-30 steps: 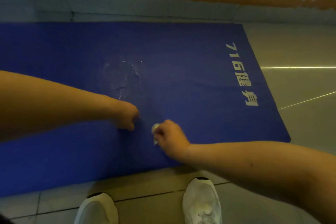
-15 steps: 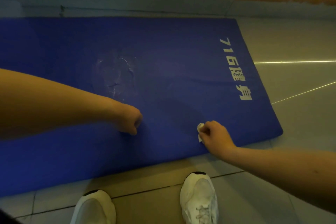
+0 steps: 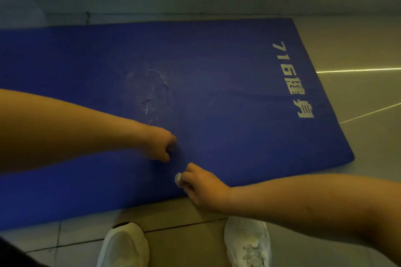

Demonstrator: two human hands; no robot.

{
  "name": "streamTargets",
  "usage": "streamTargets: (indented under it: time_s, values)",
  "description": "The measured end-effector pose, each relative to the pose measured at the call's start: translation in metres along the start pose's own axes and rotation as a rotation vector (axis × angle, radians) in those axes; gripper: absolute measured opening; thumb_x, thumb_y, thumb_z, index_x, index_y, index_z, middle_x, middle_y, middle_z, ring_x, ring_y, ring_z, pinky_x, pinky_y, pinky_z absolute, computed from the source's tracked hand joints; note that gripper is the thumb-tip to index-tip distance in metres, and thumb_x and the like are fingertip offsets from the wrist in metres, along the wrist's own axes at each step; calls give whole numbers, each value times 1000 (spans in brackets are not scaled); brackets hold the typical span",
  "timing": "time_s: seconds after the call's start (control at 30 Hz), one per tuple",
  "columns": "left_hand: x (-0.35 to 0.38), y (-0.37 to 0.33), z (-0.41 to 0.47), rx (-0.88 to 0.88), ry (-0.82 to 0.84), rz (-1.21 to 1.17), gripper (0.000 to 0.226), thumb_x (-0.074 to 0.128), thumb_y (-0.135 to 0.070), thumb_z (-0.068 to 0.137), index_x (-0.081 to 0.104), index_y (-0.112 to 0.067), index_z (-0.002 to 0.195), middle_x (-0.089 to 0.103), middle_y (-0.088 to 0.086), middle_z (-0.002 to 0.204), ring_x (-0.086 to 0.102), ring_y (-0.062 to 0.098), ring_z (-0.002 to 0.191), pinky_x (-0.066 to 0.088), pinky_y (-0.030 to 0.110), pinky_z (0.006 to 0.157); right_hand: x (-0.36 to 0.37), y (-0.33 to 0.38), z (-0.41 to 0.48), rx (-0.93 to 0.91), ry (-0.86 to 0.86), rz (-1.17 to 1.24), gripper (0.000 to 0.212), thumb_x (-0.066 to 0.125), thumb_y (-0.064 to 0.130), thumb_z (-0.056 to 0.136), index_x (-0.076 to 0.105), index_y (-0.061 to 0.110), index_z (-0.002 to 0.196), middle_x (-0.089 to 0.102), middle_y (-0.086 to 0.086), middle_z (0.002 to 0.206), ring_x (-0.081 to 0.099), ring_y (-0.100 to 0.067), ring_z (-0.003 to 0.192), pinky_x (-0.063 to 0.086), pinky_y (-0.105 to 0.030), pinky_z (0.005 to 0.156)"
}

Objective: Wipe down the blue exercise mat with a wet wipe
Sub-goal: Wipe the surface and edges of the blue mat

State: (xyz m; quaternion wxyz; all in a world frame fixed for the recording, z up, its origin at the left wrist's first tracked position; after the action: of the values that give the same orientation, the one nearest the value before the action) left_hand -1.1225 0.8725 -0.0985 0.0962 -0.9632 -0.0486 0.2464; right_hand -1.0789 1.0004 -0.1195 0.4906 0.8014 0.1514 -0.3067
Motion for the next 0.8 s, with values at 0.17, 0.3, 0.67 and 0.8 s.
streamTargets:
  time_s: [0.17,0.3,0.67,0.8]
  values:
    - [-2,15,-3,-26,-30,-6,37,60,-29,96,54,-16,130,58,6,126,51,21,96,43,30,81,-51,-47,-9,29,-42,-119,10,60,17,95,64,14,104,48,2,101,55,-25,83,49,-38,72]
    - [-3,30,-6,-61,-37,3,35,58,-29,98,55,-14,129,58,7,128,50,21,95,44,30,82,-125,-101,-4,270,-361,-136,6,58,9,90,61,12,93,53,-6,98,59,-35,85,52,-46,73]
    - [-3,39,-8,-90,-36,-31,32,54,-26,99,57,-12,128,59,7,126,58,27,105,46,33,83,-14,3,32,-52,-36,-33,13,60,7,96,63,13,107,49,-6,104,55,-29,83,51,-45,76]
    - [-4,50,-6,-127,-49,-12,27,54,-28,97,62,-12,117,63,9,119,62,29,102,50,36,81,24,46,42,-346,165,-133,19,62,8,97,61,14,115,49,-5,108,53,-25,86,53,-42,72]
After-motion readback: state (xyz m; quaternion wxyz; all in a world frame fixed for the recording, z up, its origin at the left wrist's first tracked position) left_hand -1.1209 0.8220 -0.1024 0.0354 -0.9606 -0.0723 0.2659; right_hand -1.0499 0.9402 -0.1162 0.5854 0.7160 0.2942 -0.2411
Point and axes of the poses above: each hand's wrist, its own z-axis towards the middle knuckle, its own x-axis out of the palm, y = z × x, the point moved 9 cm from there along z, towards the middle knuckle
